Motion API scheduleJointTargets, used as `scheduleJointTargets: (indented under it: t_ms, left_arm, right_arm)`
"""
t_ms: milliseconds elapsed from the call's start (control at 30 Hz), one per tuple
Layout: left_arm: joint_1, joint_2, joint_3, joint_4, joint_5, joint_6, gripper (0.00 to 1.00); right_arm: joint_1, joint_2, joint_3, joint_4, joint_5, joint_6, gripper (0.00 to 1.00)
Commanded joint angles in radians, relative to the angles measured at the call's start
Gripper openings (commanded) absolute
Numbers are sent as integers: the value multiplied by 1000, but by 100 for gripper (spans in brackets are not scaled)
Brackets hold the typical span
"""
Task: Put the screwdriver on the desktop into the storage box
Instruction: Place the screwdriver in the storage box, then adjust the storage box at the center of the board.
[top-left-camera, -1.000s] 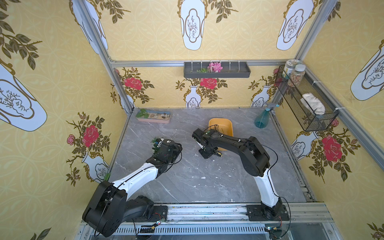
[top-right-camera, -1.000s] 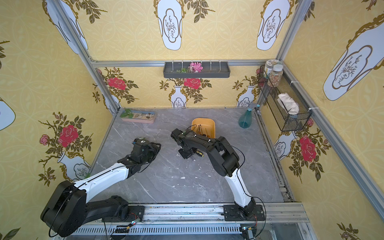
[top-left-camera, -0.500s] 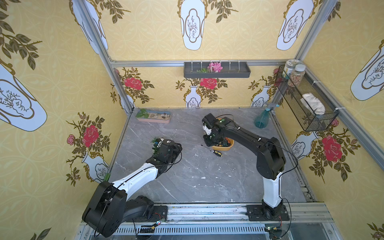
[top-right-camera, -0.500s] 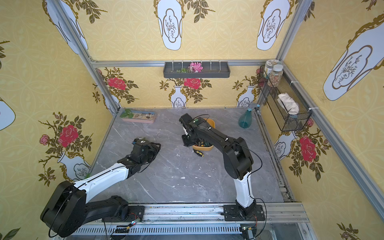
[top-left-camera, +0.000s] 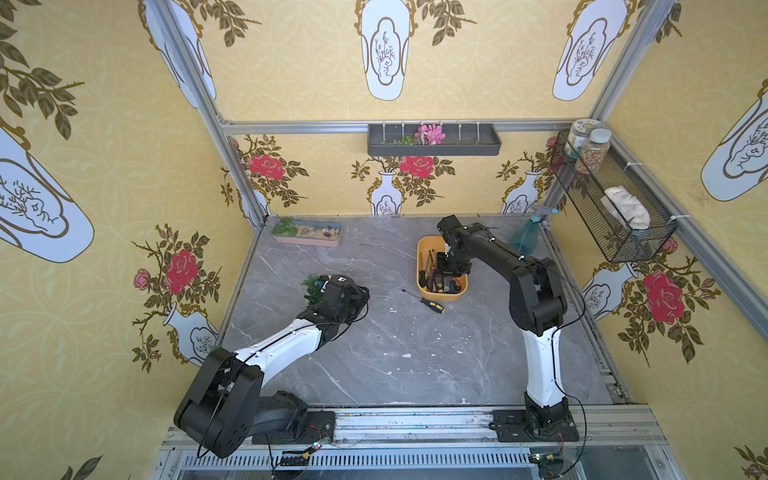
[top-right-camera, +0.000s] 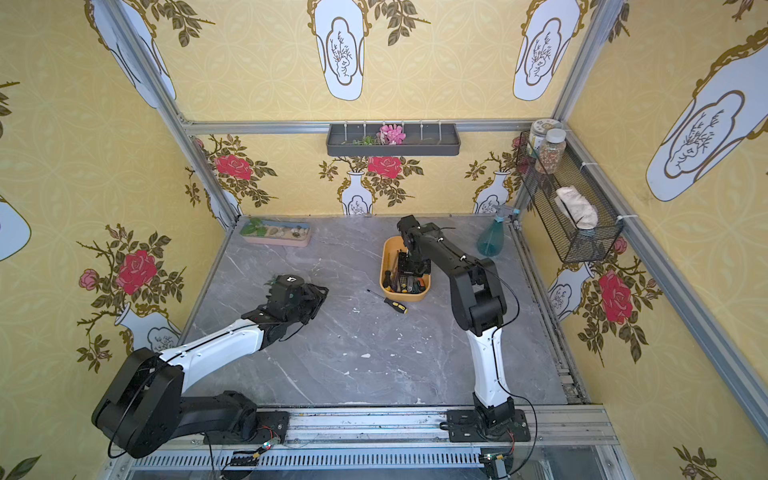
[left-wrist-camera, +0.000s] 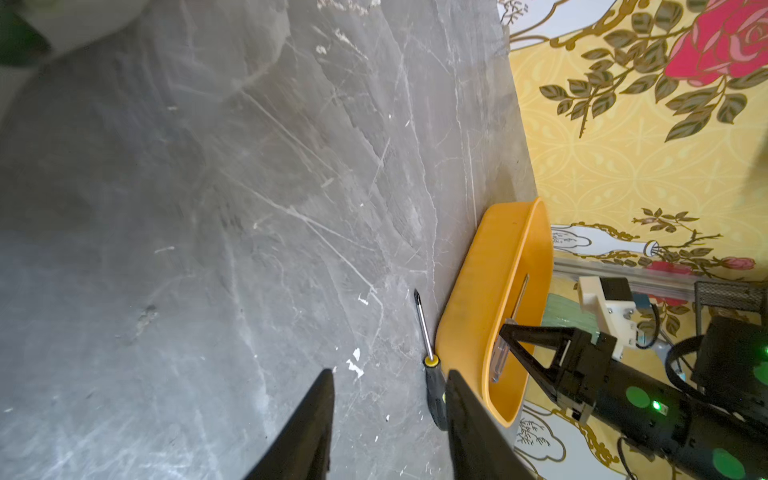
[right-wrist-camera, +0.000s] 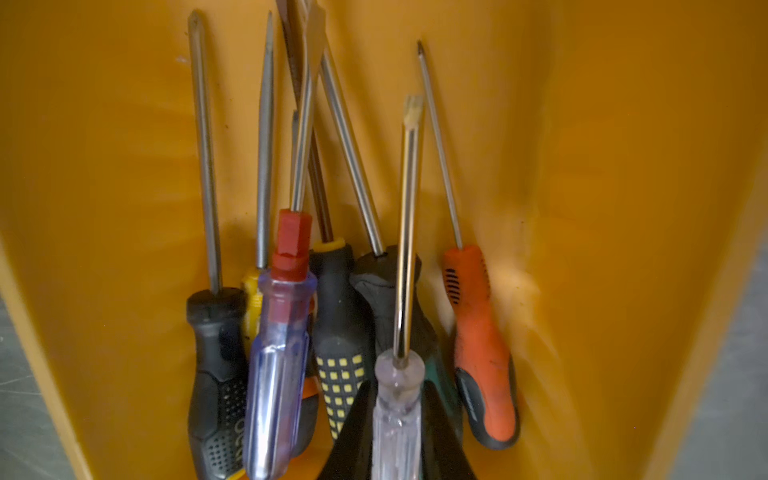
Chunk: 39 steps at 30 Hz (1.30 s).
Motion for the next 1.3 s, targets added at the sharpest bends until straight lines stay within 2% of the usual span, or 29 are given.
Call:
scheduleJointTargets:
  t_ms: [0,100,200,367,500,600,800,967,1100,1267]
  left_arm:
    - [-10,23,9,6,38,-36,46]
    - [-22,45,15,17,52,-69,46]
    - [-37,69,22,29,65,-107,46]
    - [-62,105,34,49,78,-149,46]
    - [-70,121,35,62,84,-161,46]
    - [-72,127,37,65,84,-169,46]
    - [-99,128,40,65,74,-199,46]
    - [-136,142,45,62,60,-245,46]
    - [-180,181,68,62,57,-299,45]
    - [-246,259,136,47,70,-345,44]
  right_arm:
    - [-1,1,3,15,-16,31,33]
    - [-4,-33,-5,14,19,18,45]
    - [-17,-82,-17,-1,65,-24,52]
    - [-70,-170,-112,-14,155,-96,59]
    - [-87,-179,-156,-21,121,-126,62]
    - [-76,-151,-153,-16,87,-123,55]
    - [-75,-102,-162,11,95,-122,30]
    - [-75,-101,-173,20,103,-126,16]
    - [-82,-144,-225,31,111,-124,11]
    - [-120,-237,-340,59,118,-106,9]
